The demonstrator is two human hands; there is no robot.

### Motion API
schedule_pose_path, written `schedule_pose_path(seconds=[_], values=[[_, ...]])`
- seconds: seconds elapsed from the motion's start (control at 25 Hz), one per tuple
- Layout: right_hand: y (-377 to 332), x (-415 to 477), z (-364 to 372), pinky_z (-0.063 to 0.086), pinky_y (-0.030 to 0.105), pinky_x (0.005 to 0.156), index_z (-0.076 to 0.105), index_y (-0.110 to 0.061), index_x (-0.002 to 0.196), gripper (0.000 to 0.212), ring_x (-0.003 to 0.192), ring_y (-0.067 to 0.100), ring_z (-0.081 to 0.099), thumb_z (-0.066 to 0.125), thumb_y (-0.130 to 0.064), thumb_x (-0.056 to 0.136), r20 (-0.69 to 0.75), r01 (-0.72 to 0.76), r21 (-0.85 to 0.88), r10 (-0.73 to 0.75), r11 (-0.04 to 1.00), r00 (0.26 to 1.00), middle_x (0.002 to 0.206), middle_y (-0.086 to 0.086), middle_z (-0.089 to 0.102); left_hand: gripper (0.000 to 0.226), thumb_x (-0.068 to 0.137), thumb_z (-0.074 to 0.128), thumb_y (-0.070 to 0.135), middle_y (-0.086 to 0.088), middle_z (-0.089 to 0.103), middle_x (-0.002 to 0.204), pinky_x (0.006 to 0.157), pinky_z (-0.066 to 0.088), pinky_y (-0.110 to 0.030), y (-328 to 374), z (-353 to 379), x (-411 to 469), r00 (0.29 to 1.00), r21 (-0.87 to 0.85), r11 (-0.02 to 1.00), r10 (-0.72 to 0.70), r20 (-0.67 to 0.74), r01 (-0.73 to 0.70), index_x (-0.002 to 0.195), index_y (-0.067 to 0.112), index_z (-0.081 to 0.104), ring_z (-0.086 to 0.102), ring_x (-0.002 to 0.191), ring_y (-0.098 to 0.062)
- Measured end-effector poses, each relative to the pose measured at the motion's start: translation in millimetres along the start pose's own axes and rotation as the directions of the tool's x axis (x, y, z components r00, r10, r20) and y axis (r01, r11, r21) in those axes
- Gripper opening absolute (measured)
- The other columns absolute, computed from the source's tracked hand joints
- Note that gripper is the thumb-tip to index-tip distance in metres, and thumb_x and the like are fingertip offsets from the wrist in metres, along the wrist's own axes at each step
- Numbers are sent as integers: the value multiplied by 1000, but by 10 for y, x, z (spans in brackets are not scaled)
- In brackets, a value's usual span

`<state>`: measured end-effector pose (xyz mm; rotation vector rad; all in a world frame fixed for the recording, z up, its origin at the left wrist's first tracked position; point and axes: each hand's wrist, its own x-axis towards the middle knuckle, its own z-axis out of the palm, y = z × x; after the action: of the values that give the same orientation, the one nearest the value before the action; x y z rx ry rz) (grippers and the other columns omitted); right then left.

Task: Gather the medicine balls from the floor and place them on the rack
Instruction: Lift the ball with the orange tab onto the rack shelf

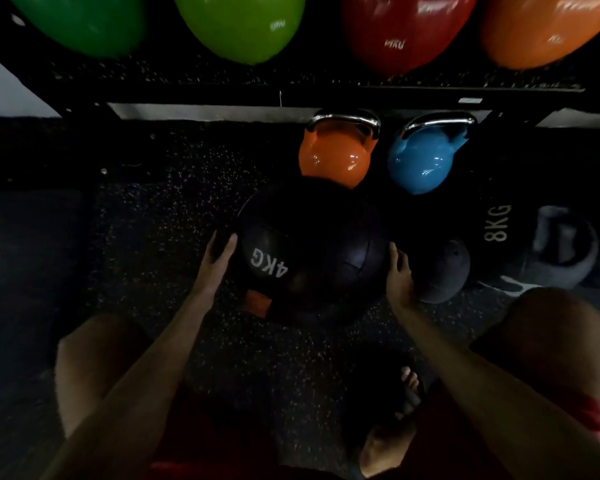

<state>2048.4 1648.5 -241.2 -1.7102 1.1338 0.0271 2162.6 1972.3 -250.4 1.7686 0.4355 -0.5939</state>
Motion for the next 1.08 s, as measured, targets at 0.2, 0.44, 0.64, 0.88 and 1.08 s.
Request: schedule_pose_path(seconds=[0.2,0.44,0.64,0.88,1.08], values=[[32,109,128,32,20,107,45,-18,148,57,137,13,45,36,-52,104,7,63,199,-66,978,998,147,-1,51,85,77,49,88,1,53,149,109,42,-41,-324,61,373,953,-266,948,-94,289,175,146,37,48,53,134,-17],[80,59,157,30,22,107,47,-24,145,55,129,5,44,34,-57,103,-28,75,271,-70,960,997,134,-11,52,84,80,50,84,-3,59,142,116,36,-43,-279,198,278,925,-333,926,-41,377,177,142,28,56,54,133,-22],[74,-394,75,38,14,102,53,-25,136,43,122,4,54,35,-50,106,11,20,348,-25,937,1000,124,-16,58,79,81,52,82,-1,60,141,109,43,-39,26,2,-159,964,-327,933,-65,257,150,140,29,57,59,128,-20],[-692,-1355,-466,37,3,88,41,-17,149,48,117,-3,46,30,-42,108,145,-9,357,-45,934,988,114,-29,48,75,79,52,84,-3,62,139,105,48,-43,752,-540,-1290,978,-330,926,-135,160,182,135,34,60,66,118,-20],[-1815,-2370,-1212,36,22,106,44,-17,148,52,129,7,45,33,-46,107,134,43,375,-100,926,986,132,-14,49,83,70,56,89,3,63,137,110,44,-47,1861,-1093,-2392,990,-301,948,-70,119,103,135,38,60,61,124,-21]])
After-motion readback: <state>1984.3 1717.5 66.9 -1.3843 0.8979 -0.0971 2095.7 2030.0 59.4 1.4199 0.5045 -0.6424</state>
